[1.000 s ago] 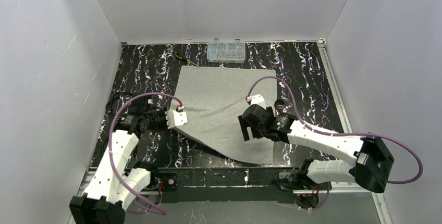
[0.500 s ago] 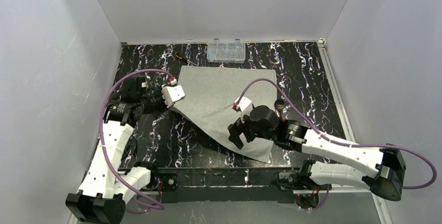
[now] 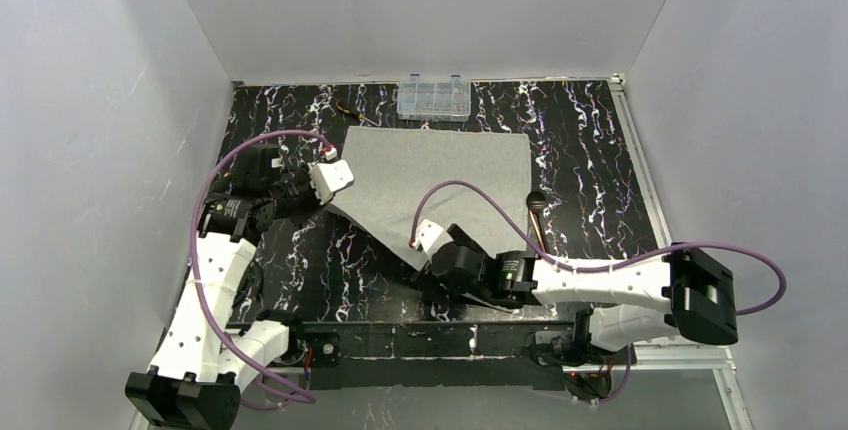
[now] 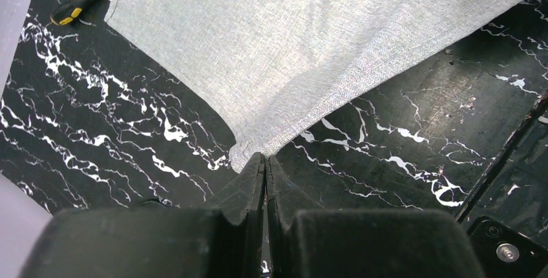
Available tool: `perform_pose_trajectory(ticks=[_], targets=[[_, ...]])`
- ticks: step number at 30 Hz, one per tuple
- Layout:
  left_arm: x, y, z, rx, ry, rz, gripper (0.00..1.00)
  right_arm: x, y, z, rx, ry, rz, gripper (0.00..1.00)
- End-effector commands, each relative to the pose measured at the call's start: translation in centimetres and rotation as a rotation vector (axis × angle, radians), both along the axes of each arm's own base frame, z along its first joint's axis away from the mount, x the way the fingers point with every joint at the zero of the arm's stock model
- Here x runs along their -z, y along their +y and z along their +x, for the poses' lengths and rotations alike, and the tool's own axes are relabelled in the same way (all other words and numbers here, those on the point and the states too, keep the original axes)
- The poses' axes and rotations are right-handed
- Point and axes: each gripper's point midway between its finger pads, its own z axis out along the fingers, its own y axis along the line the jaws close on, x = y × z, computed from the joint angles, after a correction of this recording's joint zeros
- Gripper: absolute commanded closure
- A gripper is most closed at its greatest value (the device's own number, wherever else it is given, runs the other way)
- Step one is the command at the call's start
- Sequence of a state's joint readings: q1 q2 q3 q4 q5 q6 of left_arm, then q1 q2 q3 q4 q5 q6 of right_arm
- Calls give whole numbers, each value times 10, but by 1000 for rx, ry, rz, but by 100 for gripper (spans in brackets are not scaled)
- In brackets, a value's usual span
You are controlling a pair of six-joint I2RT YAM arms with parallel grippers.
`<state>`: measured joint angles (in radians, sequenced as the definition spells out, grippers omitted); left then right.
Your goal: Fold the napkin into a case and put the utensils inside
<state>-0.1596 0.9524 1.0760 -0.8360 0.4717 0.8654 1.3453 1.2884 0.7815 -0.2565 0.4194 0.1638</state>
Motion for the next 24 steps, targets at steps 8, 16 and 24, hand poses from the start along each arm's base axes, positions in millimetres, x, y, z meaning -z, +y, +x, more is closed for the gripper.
perform_pose_trajectory(ticks=[8,16,24], targets=[[-18,12,23,-126,-44,17,100,38,-48,9,287,-104,-134,5],[-35,14,26,-147,-81,12,100,52,-45,18,361,-145,-203,32],[-66,20,35,-211,-152,-5,100,-15,-29,38,363,-272,-115,99]])
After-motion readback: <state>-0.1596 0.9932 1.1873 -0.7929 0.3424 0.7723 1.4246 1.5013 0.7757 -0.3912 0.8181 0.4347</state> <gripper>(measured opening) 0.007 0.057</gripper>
